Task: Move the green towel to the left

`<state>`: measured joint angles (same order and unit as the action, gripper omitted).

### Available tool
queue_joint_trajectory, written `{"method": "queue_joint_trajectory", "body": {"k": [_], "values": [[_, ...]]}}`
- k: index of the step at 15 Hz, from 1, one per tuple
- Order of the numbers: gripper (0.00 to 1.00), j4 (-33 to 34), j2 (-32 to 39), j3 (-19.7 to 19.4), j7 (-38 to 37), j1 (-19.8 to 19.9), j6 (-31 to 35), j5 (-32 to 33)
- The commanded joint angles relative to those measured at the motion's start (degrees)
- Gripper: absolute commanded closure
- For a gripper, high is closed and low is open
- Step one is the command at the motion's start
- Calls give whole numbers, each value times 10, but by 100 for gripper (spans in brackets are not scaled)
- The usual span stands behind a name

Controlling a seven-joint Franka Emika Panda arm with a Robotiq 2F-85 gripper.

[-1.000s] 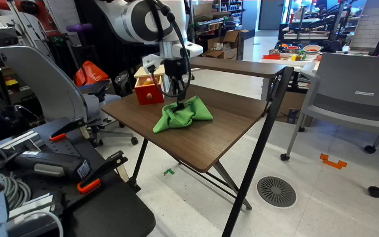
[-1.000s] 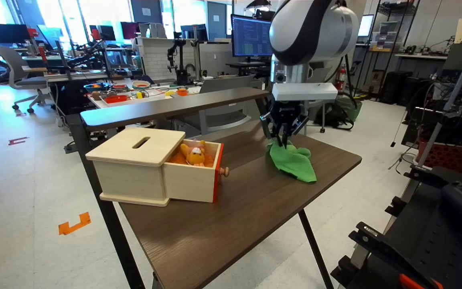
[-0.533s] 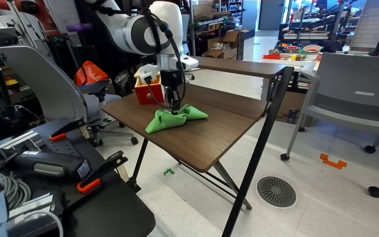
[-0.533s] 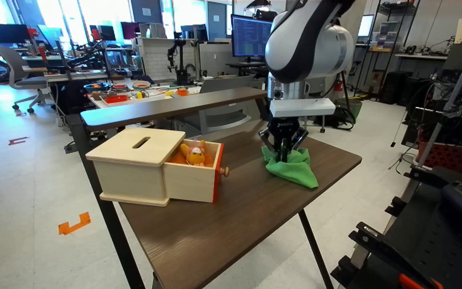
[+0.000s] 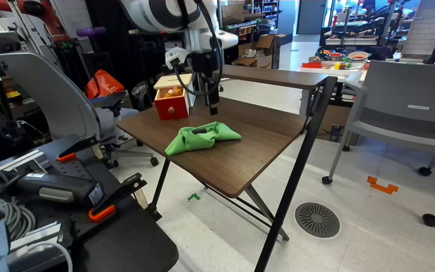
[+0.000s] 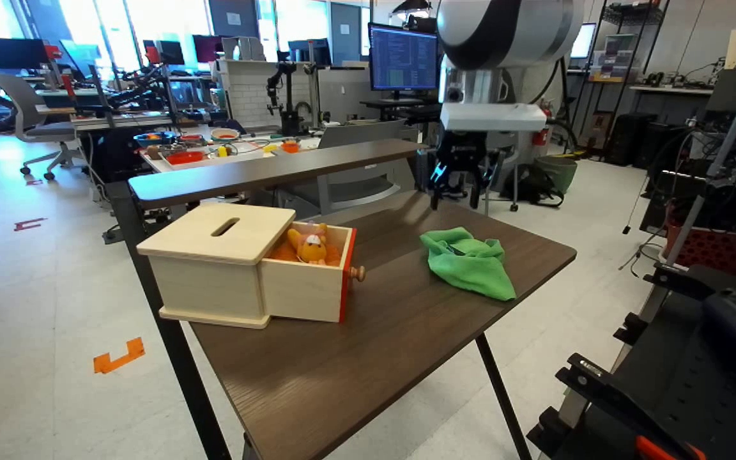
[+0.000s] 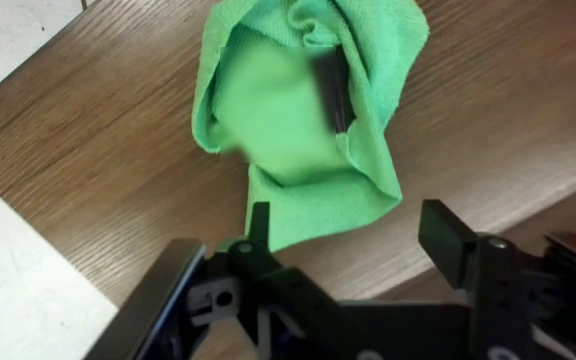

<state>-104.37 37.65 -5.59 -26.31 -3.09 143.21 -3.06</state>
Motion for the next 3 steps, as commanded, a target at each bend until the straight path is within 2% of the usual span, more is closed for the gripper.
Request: {"method": "queue_joint_trajectory", "body": {"k": [1, 2, 3], "values": [[0, -83, -125, 0, 26, 8, -11, -13], [0, -101, -147, 7, 48, 14, -21, -11], [2, -43, -84, -3, 18, 5, -9, -2]]}}
